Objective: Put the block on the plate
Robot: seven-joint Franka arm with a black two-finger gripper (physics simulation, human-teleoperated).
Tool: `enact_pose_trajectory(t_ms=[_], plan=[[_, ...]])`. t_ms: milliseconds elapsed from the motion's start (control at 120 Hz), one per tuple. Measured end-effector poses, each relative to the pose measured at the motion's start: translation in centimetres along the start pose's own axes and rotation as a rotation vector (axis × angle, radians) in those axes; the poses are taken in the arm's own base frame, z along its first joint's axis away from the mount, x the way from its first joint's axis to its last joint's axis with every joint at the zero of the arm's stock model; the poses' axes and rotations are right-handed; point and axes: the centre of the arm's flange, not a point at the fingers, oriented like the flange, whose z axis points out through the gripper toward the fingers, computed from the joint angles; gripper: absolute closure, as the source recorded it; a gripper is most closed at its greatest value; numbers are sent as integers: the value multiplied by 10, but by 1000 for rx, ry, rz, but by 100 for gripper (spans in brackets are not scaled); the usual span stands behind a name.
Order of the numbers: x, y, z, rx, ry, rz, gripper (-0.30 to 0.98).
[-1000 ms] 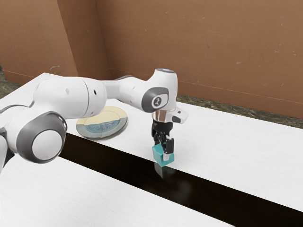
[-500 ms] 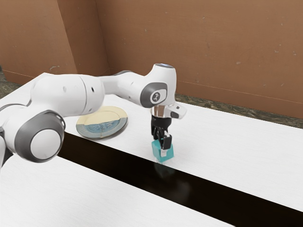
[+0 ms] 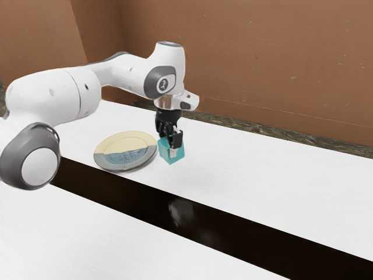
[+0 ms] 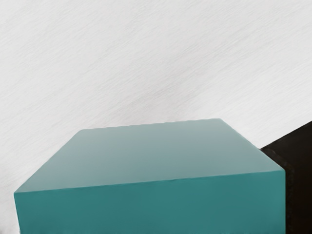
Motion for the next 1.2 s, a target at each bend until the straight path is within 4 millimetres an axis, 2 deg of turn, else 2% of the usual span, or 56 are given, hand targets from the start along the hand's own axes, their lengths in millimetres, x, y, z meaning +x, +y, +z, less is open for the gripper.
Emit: enact_pose_trajectory(t_ms=[208,500,633,825,950,1100,1200], plan=[[-41,-80,-1,-17,16,-122,33],[-86,-153,8,-30,37,-233,33],[-101,-178,17,-33,45,-269,32],[-100,-205,39,-34,56,-294,32],[-107,-223,55,-39,57,-314,32],[-107,-234,75,-46,49,-322,32],[-104,-236,81,-44,54,-320,32]])
